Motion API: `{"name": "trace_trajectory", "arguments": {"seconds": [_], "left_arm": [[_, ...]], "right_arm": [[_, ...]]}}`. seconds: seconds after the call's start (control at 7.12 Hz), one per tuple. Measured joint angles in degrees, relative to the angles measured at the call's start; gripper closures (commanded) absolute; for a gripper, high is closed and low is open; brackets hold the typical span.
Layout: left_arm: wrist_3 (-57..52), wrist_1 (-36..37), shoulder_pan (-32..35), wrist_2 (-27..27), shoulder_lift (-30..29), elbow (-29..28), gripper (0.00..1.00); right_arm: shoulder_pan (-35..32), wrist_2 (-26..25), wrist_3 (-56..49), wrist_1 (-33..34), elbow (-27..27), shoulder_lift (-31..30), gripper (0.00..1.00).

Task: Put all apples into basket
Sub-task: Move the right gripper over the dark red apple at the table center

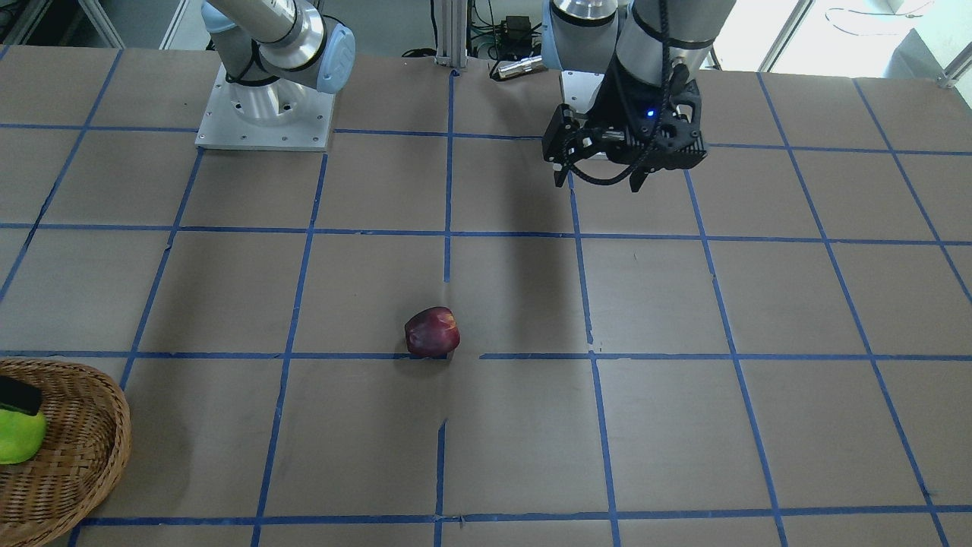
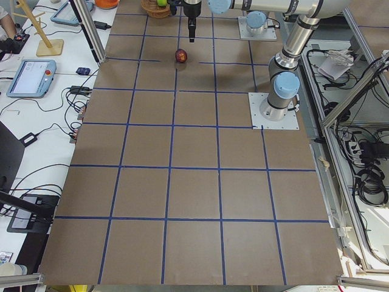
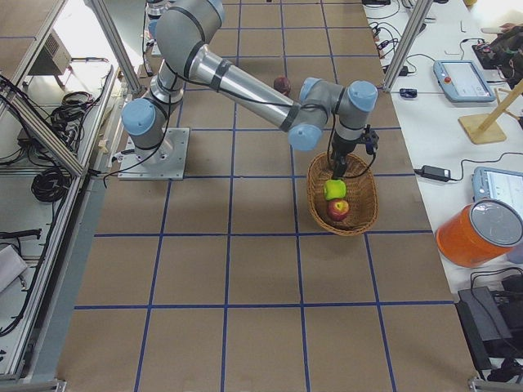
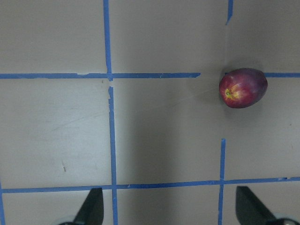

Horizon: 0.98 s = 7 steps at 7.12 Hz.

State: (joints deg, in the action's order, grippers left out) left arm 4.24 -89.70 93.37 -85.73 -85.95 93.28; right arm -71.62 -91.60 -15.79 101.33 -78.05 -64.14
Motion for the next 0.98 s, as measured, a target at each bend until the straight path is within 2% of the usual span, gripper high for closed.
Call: {"name": "trace_trajectory", "arguments": {"seconds": [0.14, 0.42, 0.56, 0.98], "left_arm": [[-0.8, 0.4, -1.1, -0.1, 0.6, -0.2, 0.00], [-1.8, 3.1, -3.2, -2.4, 0.3, -1.2, 0.00], [-1.8, 4.1, -3.3, -4.8, 0.0, -1.3, 0.00], [-1.2, 1.1, -3.2, -4.2, -0.6, -2.0, 0.00]], "right_arm": [[-4.8, 2.3, 2.7, -4.1, -0.3, -2.2, 0.00], [-16.5, 4.6, 14.4, -6.7, -1.7, -3.2, 0.00], [-21.5, 5.0, 22.1, -6.5, -2.8, -3.1, 0.00], [-29.4, 9.4, 35.6, -1.9, -7.7, -2.7, 0.00]]}}
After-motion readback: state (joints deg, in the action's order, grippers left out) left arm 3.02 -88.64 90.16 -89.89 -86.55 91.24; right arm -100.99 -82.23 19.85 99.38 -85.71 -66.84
